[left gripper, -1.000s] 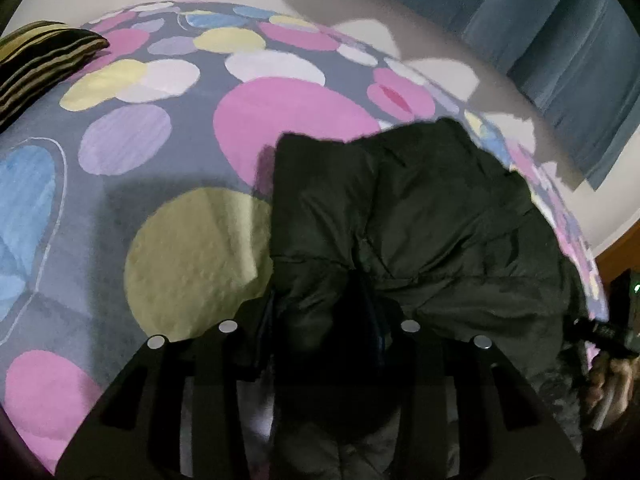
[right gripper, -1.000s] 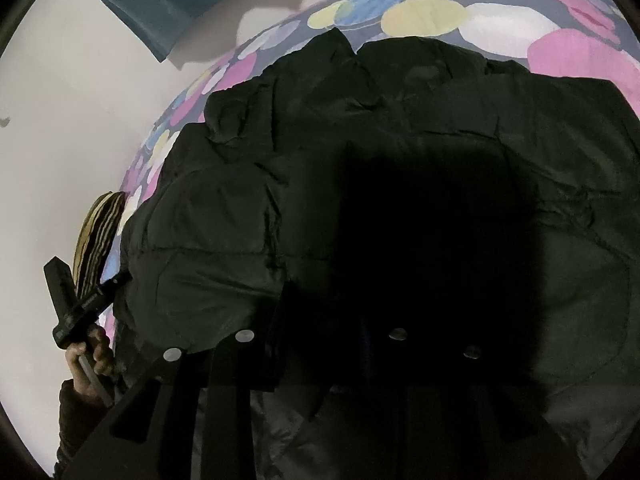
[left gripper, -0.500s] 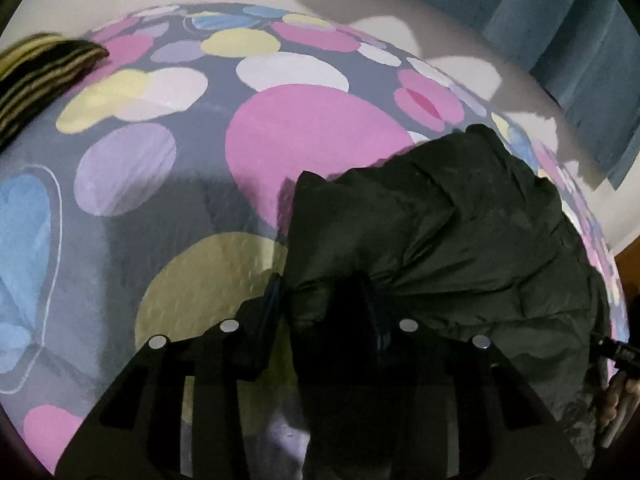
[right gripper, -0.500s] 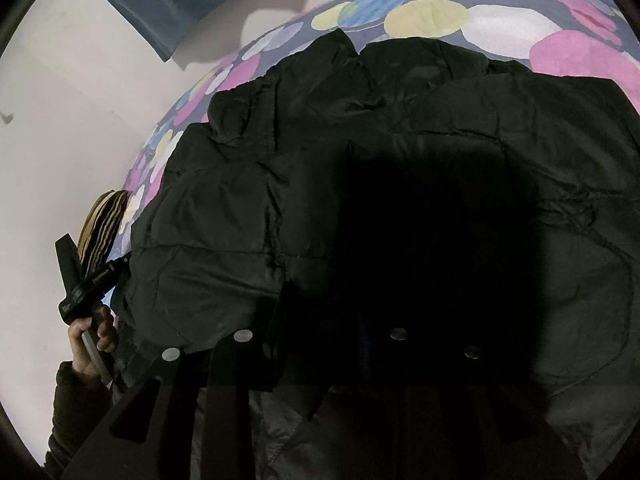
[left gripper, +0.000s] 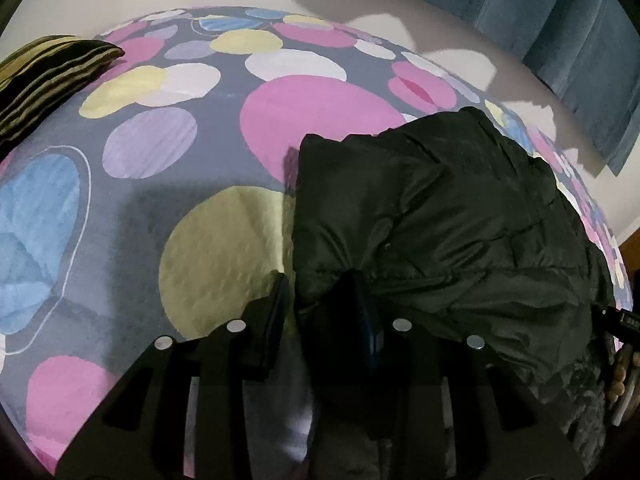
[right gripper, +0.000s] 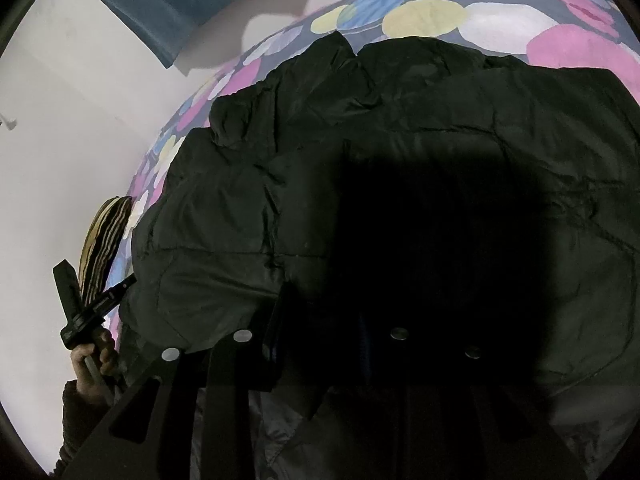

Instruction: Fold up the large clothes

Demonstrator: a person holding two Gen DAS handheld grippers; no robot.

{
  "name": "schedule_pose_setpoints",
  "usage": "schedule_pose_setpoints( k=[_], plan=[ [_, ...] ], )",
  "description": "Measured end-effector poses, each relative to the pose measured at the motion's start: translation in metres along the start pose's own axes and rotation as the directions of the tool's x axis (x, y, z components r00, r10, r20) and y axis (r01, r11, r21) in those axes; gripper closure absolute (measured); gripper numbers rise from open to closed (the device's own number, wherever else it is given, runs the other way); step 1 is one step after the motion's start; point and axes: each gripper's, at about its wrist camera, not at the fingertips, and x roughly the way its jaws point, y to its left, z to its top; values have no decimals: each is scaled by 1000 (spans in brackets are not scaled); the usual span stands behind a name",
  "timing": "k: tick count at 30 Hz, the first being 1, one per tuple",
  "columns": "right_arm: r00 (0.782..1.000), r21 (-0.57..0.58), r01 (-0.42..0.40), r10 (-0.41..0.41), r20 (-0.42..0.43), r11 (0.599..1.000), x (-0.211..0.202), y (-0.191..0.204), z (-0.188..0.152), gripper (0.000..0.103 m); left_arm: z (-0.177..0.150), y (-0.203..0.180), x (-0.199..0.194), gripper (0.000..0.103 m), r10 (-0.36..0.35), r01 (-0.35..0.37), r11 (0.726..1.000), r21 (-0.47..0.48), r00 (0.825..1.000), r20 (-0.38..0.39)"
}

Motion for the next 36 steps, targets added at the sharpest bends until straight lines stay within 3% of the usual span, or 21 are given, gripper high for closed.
schedule_pose_setpoints(
  k=[13, 18, 20, 24, 36],
  plan=[
    [1000, 21, -23, 22, 22, 1000, -4, 0, -3, 72, 0, -8, -9, 68, 52, -53, 998, 28, 998, 19],
    [998, 48, -53, 51, 38, 997, -19, 1, -13, 54, -7, -12, -25, 63, 88, -90, 995, 45, 995, 35],
    [998, 44, -50, 48, 48, 998, -27, 3, -19, 49, -12, -13, -34, 55, 100, -102, 994, 49, 994, 43],
    [997, 27, -39, 37, 69, 999, -52, 4, -37, 41, -33, -20, -61, 50, 97, -103, 991, 82, 993, 70],
    [987, 63, 31, -41, 158, 998, -140, -40, -115, 38, -90, -32, -118, 39, 86, -97, 988, 123, 992, 93]
  ],
)
